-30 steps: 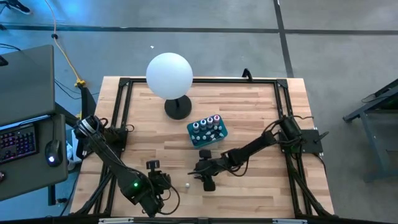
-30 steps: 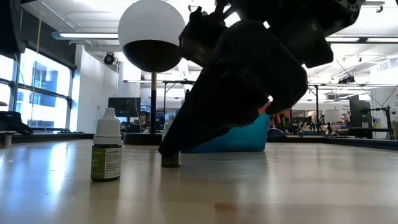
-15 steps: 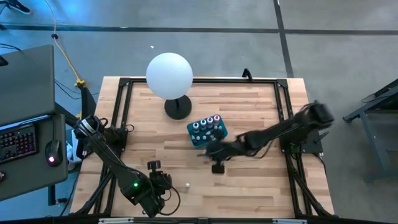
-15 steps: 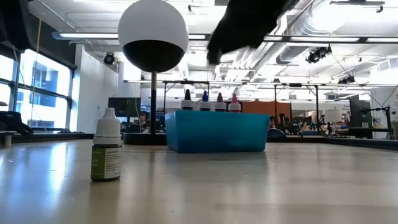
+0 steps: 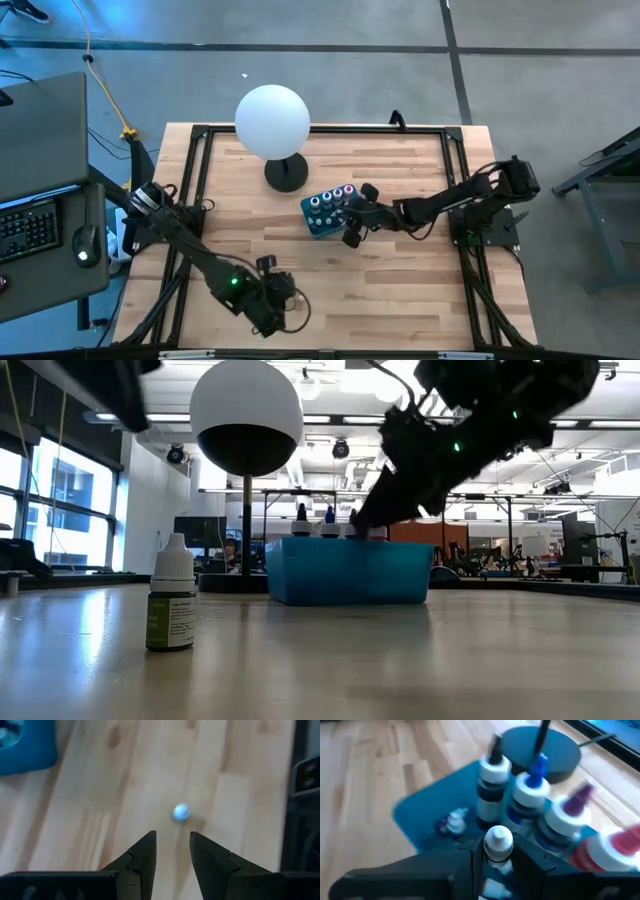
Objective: Pick & Place food coloring
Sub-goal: Put the black food coloring bottle into the bin, then put the green food coloring bottle into the bin
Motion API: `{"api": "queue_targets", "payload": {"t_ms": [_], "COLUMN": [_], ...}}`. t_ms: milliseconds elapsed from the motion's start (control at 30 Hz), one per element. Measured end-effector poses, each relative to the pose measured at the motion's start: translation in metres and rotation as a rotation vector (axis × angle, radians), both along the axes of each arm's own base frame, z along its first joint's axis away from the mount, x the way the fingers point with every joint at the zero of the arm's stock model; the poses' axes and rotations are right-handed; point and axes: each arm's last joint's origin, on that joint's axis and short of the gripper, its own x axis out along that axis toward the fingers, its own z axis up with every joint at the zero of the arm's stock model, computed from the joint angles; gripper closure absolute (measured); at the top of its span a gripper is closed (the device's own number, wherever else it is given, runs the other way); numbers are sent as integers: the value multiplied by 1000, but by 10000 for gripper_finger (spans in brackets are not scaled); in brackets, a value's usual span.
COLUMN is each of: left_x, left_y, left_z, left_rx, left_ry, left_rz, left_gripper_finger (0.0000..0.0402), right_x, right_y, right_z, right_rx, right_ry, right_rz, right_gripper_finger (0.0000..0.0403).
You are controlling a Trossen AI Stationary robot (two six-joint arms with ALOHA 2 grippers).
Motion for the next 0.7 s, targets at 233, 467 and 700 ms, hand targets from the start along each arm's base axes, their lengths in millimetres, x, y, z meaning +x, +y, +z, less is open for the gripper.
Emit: {"api": "queue_targets", "payload": {"t_ms": [233,467,700], "left_x": [29,44,54], "left_y": [7,12,10], "left_z": [-16,-48,-62], "left_rx": [-58,-51,-32], "left_ry": [37,158,147], "left_rz": [-143,-251,-296], "left_gripper_finger": [286,286,285], "right_x": [-5,-5,-5], "right_y": [-8,-7,-7], "right_z": [-9,-9,-10], "right_rx": [40,13,41], "right_ry": [13,28,27], "right_rz": [70,110,89], "right_gripper_finger": [303,300,299]}}
